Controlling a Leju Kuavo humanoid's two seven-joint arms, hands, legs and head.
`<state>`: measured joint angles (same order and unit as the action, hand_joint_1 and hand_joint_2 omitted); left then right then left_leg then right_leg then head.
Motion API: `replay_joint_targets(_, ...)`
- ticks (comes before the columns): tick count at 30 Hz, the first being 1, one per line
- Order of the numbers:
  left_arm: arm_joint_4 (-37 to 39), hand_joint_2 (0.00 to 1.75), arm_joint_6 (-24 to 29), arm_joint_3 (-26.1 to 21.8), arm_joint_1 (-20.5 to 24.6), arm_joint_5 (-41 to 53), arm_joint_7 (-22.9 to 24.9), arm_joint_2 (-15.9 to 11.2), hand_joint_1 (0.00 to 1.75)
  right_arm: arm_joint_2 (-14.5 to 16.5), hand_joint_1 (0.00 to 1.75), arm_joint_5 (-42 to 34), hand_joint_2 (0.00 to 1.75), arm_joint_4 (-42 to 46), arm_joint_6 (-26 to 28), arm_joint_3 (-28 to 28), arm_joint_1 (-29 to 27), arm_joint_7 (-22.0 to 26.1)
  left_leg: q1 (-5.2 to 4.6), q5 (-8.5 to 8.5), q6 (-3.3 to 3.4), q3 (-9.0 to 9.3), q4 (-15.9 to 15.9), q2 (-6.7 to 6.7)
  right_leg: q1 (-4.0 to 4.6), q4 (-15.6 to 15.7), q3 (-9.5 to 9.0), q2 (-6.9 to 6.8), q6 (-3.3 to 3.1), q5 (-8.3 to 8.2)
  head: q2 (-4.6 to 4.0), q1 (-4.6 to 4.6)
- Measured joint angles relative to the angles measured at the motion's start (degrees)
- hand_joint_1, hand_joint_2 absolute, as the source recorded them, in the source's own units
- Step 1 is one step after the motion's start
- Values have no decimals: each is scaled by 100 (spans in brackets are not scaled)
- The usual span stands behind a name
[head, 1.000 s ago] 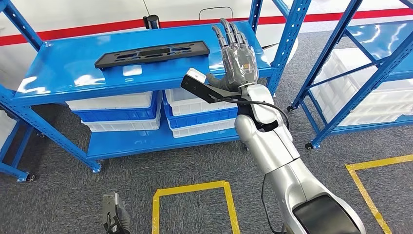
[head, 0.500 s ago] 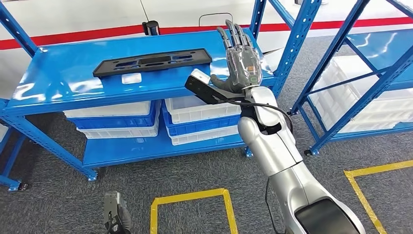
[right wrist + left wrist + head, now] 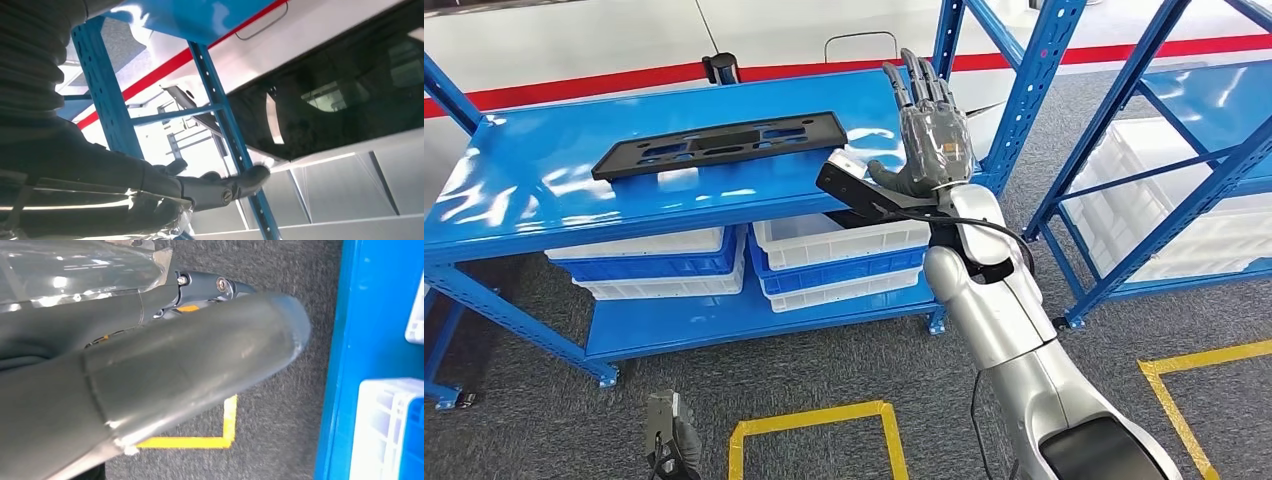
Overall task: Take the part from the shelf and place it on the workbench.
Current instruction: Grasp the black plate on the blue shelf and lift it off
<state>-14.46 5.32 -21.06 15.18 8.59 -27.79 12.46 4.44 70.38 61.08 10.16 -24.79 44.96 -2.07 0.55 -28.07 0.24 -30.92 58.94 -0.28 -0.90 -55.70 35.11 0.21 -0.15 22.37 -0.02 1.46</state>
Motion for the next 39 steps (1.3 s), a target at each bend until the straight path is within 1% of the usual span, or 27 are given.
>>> replay_joint_targets(2, 1, 0, -8, 25, 16, 9, 17, 8, 0, 3, 0, 10, 175, 25, -2, 3, 9, -8, 16, -182, -53, -400, 654, 8, 2, 4, -73, 8, -73, 58, 0, 16)
replay_joint_targets(4, 2, 0, -10, 33, 15, 17, 34, 12, 0, 3, 0, 15, 175, 27, -5, 3, -16, -19, 20, -451, -91, -880, 1272, 10, 19, 3, -133, 21, -104, 124, 0, 22)
replay_joint_targets(5, 3, 0, -9, 35, 9, 19, 40, 13, 0, 3, 0, 15, 175, 27, -6, 3, -34, -24, 20, -517, -95, -1037, 1400, 11, 26, 3, -171, 29, -106, 161, 0, 25)
replay_joint_targets(6, 3, 0, -8, 37, 4, 19, 43, 13, 0, 2, 0, 15, 175, 27, -7, 3, -47, -27, 20, -496, -89, -1112, 1383, 11, 32, 2, -213, 38, -105, 196, 0, 27)
replay_joint_targets(7, 3, 0, -7, 39, 1, 19, 44, 13, 0, 2, 0, 15, 175, 27, -7, 3, -53, -29, 19, -373, -73, -1107, 1220, 11, 38, 2, -262, 44, -100, 233, 0, 26)
replay_joint_targets(8, 3, 0, -6, 42, 1, 19, 44, 13, 0, 3, 0, 15, 175, 28, -7, 3, -54, -30, 16, -157, -45, -1032, 933, 12, 46, 3, -318, 49, -95, 271, 0, 28)
replay_joint_targets(10, 3, 0, -2, 47, 3, 19, 46, 11, 0, 4, 0, 16, 175, 30, -18, 3, -50, -30, -14, 390, 51, -804, 199, 14, 64, 8, -425, 53, -73, 356, 0, 20)
replay_joint_targets(11, 3, 0, -1, 50, 5, 20, 49, 11, 0, 5, 0, 17, 175, 33, -30, 3, -46, -30, -36, 553, 95, -709, -76, 13, 75, 16, -461, 60, -50, 395, 0, 20)
replay_joint_targets(12, 3, 0, 0, 52, 8, 22, 52, 13, 0, 6, 0, 18, 175, 36, -44, 5, -43, -32, -58, 636, 137, -644, -246, 13, 84, 15, -489, 66, -17, 416, 0, 19)
replay_joint_targets(14, 3, 0, -6, 59, 18, 32, 58, 18, 0, 9, 0, 15, 175, 44, -68, 7, -30, -36, -79, 610, 193, -556, -334, 8, 109, -1, -534, 77, 65, 429, 0, 20)
replay_joint_targets(16, 3, 0, -15, 63, 27, 39, 57, 22, 0, 9, 0, 1, 175, 50, -77, 11, -10, -37, -65, 622, 250, -434, -383, 8, 108, -189, -479, 61, 114, 484, 0, 13)
replay_joint_targets(17, 3, 0, -18, 67, 35, 40, 56, 25, 0, 6, 0, -9, 175, 51, -80, 13, 3, -35, -52, 612, 275, -375, -395, 8, 99, -434, -346, 54, 121, 556, 0, 7)
replay_joint_targets(20, 4, 0, -19, 91, 44, 42, 56, 35, 0, -11, 0, -24, 175, 46, -83, 17, -14, -29, -41, 522, 303, -280, -400, -3, 72, -1522, 377, 44, 120, 893, 0, -10)
replay_joint_targets(21, 5, 0, -19, 98, 38, 43, 57, 37, 0, -19, 0, -25, 175, 43, -83, 19, -34, -28, -40, 480, 295, -245, -399, -13, 61, -1701, 563, 42, 142, 958, 0, -10)
replay_joint_targets(22, 7, 0, -20, 102, 32, 44, 57, 40, 0, -26, 0, -26, 175, 41, -83, 20, -50, -27, -38, 434, 281, -196, -397, -22, 45, -1670, 648, 39, 183, 927, 0, -12)
replay_joint_targets(23, 8, 0, -20, 104, 28, 46, 57, 43, 0, -31, 0, -26, 175, 40, -83, 21, -58, -27, -34, 386, 264, -135, -395, -29, 27, -1426, 623, 33, 243, 788, 0, -11)
replay_joint_targets(25, 10, 0, -20, 107, 27, 47, 57, 48, 0, -39, 0, -28, 175, 34, -83, 23, -59, -20, -32, 270, 207, 4, -383, -37, -4, -578, 387, -4, 353, 276, 0, -19)
replay_joint_targets(26, 12, 0, -12, 108, 30, 47, 61, 49, 0, -42, 0, -32, 175, 24, -84, 22, -53, -10, -38, 210, 172, 53, -381, -42, -3, -242, 267, -28, 339, 81, 0, -24)
replay_joint_targets(27, 14, 0, 2, 108, 34, 46, 68, 50, 0, -42, 0, -35, 175, 12, -85, 21, -47, 2, -45, 156, 133, 86, -382, -39, 6, -35, 185, -44, 293, -61, 0, -18)
replay_joint_targets(29, 19, 0, 38, 109, 42, 44, 83, 50, 0, -33, 0, -44, 175, -11, -87, 22, -27, 19, -46, 104, 69, 117, -364, -29, 18, 32, 117, -49, 146, -104, 0, -9)
replay_joint_targets(31, 21, 0, 74, 110, 49, 37, 87, 50, 0, -9, 0, -50, 175, -22, -87, 27, 4, 23, -19, 85, 19, 39, -180, -9, -10, 44, 63, -39, 69, -111, 0, -5)
replay_joint_targets(33, 22, 0, 114, 110, 56, 16, 87, 50, 0, 28, 0, -52, 175, -34, -87, 26, 38, 28, 6, -46, -39, -331, 427, 6, -25, 54, 9, -31, 3, -81, 0, 2)
replay_joint_targets(35, 26, 0, 156, 107, 45, -19, 73, 49, 0, 54, 0, -52, 175, -54, -89, 22, 42, 33, 13, -342, -94, -859, 1198, 10, -15, 52, -17, -24, -56, -31, 0, 5)
replay_joint_targets(36, 27, 0, 172, 105, 32, -40, 59, 49, 0, 59, 0, -51, 175, -64, -89, 21, 31, 33, 14, -437, -106, -1060, 1407, 10, -8, 51, -35, -19, -70, -4, 0, 4)
replay_joint_targets(37, 27, 0, 183, 104, 20, -57, 42, 48, 0, 61, 0, -49, 175, -72, -90, 20, 21, 34, 14, -405, -105, -1161, 1417, 10, 0, 50, -62, -13, -75, 24, 0, 5)
replay_joint_targets(38, 27, 0, 189, 103, 11, -72, 26, 48, 0, 63, 0, -46, 175, -76, -91, 20, 14, 34, 13, -227, -89, -1148, 1214, 11, 8, 49, -100, -7, -70, 55, 0, 5)
replay_joint_targets(39, 27, 0, 194, 102, 6, -86, 12, 47, 0, 68, 0, -43, 175, -78, -91, 20, 13, 34, 11, 47, -61, -1040, 854, 11, 16, 48, -147, -1, -62, 88, 0, 5)
